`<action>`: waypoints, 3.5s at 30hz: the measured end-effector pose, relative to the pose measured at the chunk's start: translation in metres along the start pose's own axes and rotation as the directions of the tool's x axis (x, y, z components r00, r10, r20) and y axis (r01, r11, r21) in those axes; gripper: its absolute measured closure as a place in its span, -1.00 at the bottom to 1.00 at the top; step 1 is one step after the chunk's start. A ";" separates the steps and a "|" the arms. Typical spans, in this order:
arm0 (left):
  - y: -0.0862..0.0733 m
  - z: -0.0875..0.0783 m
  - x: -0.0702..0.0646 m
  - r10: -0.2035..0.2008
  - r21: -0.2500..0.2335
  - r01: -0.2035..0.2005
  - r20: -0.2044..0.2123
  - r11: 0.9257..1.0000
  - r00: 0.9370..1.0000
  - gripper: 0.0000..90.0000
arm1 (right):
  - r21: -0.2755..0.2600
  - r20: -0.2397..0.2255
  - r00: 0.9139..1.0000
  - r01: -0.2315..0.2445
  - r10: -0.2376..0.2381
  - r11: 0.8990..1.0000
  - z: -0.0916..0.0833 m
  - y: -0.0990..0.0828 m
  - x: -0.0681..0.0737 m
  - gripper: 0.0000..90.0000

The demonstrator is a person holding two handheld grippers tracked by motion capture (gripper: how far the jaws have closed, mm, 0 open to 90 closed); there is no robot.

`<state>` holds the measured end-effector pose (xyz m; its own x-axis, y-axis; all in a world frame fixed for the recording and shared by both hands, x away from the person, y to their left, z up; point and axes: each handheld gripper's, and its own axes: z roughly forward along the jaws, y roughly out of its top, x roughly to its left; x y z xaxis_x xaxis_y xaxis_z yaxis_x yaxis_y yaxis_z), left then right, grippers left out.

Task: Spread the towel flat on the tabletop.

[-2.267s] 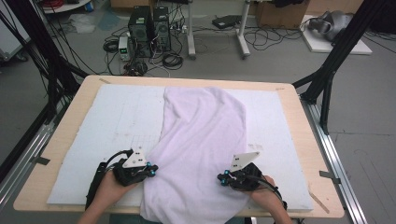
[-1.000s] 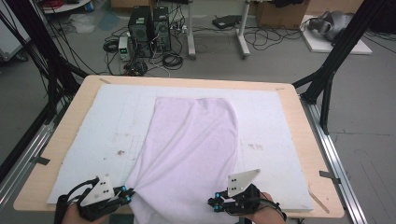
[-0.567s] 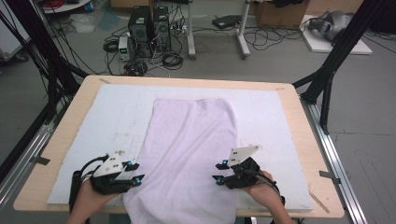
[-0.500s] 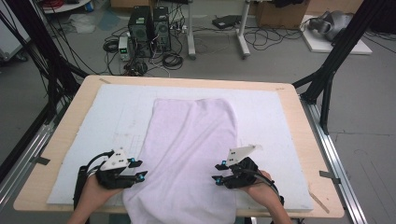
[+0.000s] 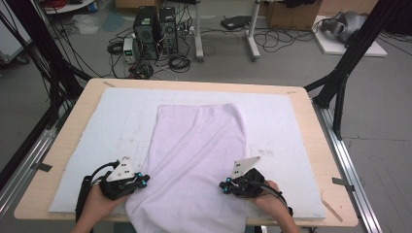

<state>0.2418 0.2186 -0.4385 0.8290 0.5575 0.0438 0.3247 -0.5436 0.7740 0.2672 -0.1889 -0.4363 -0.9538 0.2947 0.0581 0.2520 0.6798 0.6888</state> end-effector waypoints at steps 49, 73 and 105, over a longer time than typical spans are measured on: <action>0.003 -0.005 -0.001 -0.033 -0.014 0.034 0.049 0.999 0.998 0.39 | -0.048 -0.081 0.997 -0.005 0.001 0.999 -0.052 -0.031 0.018 0.55; 0.022 0.006 0.023 -0.078 -0.045 0.077 -0.009 0.996 0.997 0.15 | -0.065 0.190 0.971 -0.137 0.147 0.988 -0.047 0.005 -0.059 0.33; 0.044 0.040 0.049 -0.114 -0.021 0.113 -0.026 0.993 0.993 0.18 | -0.119 0.186 0.956 -0.206 0.226 0.971 0.002 0.056 -0.130 0.44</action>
<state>0.3144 0.1967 -0.4273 0.7745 0.6319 -0.0277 0.4066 -0.4638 0.7871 0.4054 -0.1882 -0.4064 -0.8247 0.5602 0.0770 0.4222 0.5194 0.7429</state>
